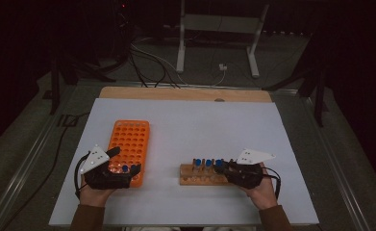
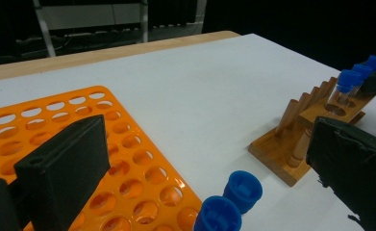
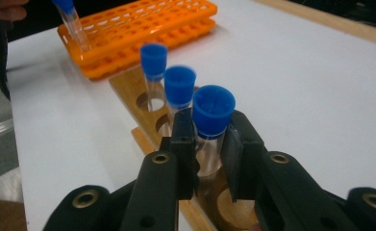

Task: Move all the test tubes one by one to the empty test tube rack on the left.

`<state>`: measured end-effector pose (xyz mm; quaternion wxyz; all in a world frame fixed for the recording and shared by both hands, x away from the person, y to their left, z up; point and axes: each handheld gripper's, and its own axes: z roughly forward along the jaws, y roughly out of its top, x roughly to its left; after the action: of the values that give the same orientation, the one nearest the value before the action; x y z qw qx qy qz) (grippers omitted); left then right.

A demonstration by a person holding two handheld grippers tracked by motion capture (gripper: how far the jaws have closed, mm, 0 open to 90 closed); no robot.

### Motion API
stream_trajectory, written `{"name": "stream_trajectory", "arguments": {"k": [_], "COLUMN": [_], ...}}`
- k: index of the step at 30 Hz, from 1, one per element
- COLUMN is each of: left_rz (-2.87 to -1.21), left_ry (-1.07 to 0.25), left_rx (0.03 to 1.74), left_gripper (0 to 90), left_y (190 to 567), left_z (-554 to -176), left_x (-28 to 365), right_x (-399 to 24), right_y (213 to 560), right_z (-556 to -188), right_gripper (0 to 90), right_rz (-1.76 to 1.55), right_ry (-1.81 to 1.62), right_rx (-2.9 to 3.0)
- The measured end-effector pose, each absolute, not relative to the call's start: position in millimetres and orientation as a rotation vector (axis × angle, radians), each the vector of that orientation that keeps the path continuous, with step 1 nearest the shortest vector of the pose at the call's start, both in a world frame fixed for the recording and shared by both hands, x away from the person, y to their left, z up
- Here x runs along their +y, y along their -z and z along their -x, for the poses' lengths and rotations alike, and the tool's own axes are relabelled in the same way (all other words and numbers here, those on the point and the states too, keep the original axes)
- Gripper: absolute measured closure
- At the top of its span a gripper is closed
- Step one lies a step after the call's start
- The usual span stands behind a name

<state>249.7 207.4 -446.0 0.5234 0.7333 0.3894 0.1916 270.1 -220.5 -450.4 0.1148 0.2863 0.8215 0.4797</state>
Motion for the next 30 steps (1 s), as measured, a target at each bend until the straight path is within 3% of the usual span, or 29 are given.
{"name": "stream_trajectory", "arguments": {"k": [30], "left_rz": [-1.765], "left_ry": [-0.456], "left_rx": [0.925], "left_gripper": [1.8], "left_y": [446.1], "left_z": [-249.4], "left_x": [204.8], "right_x": [-235.0], "right_y": [391.7], "right_z": [-279.5], "right_gripper": [77.4], "right_rz": [-0.871], "right_ry": [-1.503], "right_rx": [2.328]}}
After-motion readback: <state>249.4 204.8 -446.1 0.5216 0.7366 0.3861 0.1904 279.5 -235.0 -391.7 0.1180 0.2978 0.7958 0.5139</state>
